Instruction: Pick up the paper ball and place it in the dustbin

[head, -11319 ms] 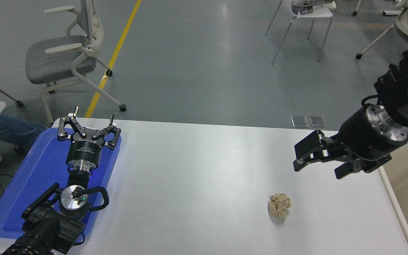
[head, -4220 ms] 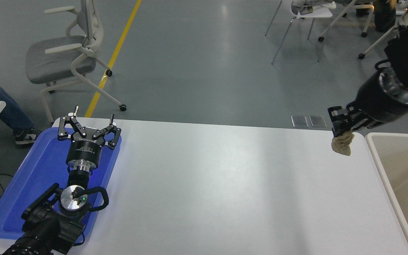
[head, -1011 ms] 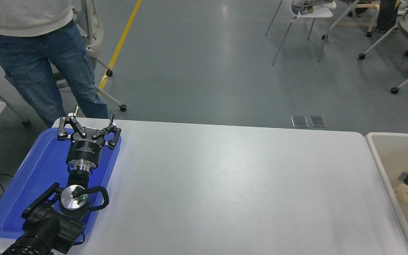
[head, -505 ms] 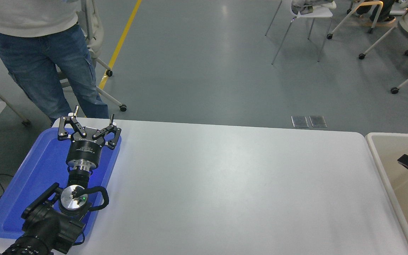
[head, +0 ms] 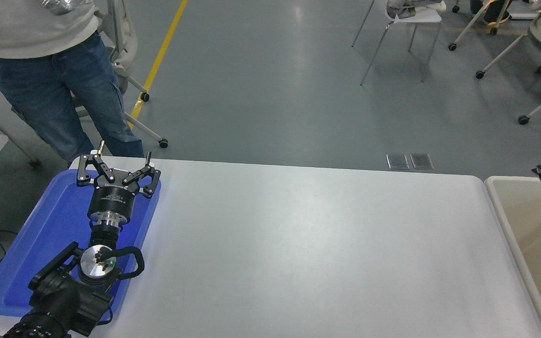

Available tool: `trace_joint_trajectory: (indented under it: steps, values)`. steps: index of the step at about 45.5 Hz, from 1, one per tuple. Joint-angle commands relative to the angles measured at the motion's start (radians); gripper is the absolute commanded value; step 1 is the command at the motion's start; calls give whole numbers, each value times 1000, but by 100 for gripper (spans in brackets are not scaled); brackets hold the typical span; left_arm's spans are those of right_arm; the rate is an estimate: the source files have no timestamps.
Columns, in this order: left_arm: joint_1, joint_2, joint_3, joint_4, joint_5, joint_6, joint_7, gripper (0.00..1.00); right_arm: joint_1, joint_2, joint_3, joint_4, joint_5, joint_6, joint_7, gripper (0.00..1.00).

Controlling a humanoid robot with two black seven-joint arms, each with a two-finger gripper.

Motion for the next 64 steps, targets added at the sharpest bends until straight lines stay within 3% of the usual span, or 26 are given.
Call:
trace_joint_trajectory:
  steps: [1,25,35,52,64]
  values:
    - [0,0,0,0,0,0,0,100,13,11,273,158,12,2,0,100]
    - [0,0,0,0,0,0,0,100,-132,42,663,655,10,9,9,100]
    - [0,0,0,0,0,0,0,100,-178,83,693,674,12,23,13,100]
    - [0,0,0,0,0,0,0,100,-321,194,837,670,55,178,13,100]
    - [0,0,0,0,0,0,0,100,-384,208,868,669,82,273,15,100]
